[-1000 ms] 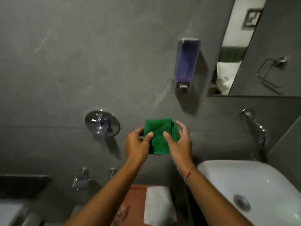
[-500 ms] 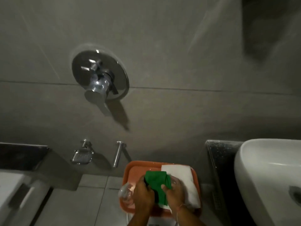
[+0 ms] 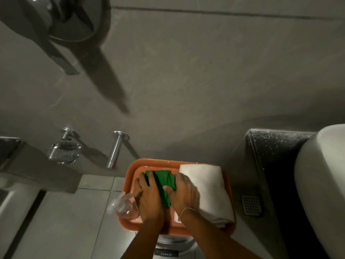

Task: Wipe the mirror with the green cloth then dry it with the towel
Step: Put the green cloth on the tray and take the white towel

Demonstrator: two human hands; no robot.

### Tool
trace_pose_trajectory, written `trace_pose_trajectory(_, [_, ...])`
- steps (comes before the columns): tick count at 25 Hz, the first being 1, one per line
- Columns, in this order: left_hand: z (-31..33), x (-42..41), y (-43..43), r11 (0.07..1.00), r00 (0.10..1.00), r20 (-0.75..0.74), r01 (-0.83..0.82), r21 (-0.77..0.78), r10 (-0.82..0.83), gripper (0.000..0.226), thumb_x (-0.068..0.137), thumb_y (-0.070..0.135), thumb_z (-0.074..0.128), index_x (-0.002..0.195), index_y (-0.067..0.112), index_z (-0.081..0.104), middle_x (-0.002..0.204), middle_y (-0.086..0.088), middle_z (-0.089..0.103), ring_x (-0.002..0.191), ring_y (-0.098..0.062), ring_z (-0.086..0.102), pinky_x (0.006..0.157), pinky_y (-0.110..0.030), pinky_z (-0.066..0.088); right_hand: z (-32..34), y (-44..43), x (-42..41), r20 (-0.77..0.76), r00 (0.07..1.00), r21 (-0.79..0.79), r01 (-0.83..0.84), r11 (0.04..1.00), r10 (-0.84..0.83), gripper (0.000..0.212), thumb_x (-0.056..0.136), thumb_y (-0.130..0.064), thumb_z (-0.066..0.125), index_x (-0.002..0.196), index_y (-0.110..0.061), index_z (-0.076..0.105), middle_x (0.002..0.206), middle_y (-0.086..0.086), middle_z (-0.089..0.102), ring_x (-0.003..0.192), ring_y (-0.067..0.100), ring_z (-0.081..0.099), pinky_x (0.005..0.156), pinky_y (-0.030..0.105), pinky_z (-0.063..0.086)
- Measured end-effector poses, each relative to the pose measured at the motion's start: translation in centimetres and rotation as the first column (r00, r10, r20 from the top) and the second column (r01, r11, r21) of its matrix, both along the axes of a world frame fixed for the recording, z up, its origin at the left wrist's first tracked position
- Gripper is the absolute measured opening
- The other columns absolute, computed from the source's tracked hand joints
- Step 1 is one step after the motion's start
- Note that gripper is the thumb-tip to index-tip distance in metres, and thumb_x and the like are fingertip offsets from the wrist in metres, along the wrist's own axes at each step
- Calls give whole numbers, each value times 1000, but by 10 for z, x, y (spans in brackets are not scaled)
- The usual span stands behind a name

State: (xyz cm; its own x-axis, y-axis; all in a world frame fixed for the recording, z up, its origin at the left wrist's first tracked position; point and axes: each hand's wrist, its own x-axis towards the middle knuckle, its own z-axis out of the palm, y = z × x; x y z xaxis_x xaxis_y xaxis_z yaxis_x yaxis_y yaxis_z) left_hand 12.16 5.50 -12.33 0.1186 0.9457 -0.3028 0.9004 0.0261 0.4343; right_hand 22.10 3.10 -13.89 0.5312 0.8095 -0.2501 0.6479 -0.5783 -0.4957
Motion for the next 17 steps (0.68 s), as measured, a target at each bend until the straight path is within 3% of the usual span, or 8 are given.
trace_pose_trajectory(3, [21, 20, -17, 992, 993, -64, 100, 76, -95, 65, 98, 29, 56, 159, 22, 35, 155, -7, 44, 138, -25, 50, 114, -38, 43, 8, -38, 32, 59, 978, 219, 184, 958, -201, 42, 94, -44, 57, 133, -27, 55, 131, 2, 63, 119, 24, 60, 96, 41, 52])
trace_pose_trajectory(4, [25, 31, -26, 994, 997, 8, 81, 74, -82, 56, 102, 32, 49, 156, 24, 37, 150, -2, 51, 133, -19, 52, 113, -32, 43, 8, -53, 46, 64, 951, 218, 282, 935, -302, 43, 95, -41, 58, 135, -25, 54, 135, 6, 61, 121, 28, 59, 97, 45, 51])
trace_pose_trajectory(6, [28, 52, -48, 999, 994, 110, 11, -33, -7, 46, 104, 34, 41, 149, 23, 44, 144, 0, 56, 130, -15, 54, 111, -28, 44, 6, -80, 69, 17, 905, 24, 424, 905, -424, 54, 96, -44, 53, 145, -23, 44, 147, 9, 50, 131, 31, 49, 107, 47, 44])
trace_pose_trajectory(8, [27, 59, -74, 981, 996, 63, -55, -184, 67, 46, 102, 39, 44, 144, 21, 46, 143, -4, 54, 132, -21, 52, 110, -32, 43, 4, -92, 76, -48, 895, -145, 433, 890, -443, 64, 95, -50, 53, 151, -25, 34, 151, 9, 44, 137, 31, 44, 111, 46, 41])
trace_pose_trajectory(11, [18, 65, -85, 934, 986, 1, -159, -319, 168, 62, 98, 47, 53, 149, 15, 40, 150, -13, 48, 137, -32, 48, 113, -39, 42, 3, -80, 77, -209, 878, -106, 417, 903, -431, 74, 89, -45, 65, 151, -25, 30, 148, 6, 48, 133, 30, 49, 106, 45, 44])
trace_pose_trajectory(13, [3, 68, -83, 915, 969, 38, -218, -338, 245, 74, 96, 45, 61, 156, 11, 35, 153, -16, 50, 141, -35, 48, 115, -41, 42, -2, -69, 84, -287, 849, -105, 433, 895, -445, 79, 83, -38, 75, 148, -22, 33, 144, 7, 52, 130, 32, 53, 102, 46, 48])
trace_pose_trajectory(17, [3, 63, -78, 880, 901, 223, -265, -394, 371, 56, 96, 26, 67, 147, 6, 53, 143, -15, 66, 133, -36, 60, 110, -41, 49, -5, -58, 111, -507, 682, -235, 479, 846, -527, 72, 75, -25, 83, 137, -15, 48, 129, 9, 61, 116, 34, 60, 92, 44, 54])
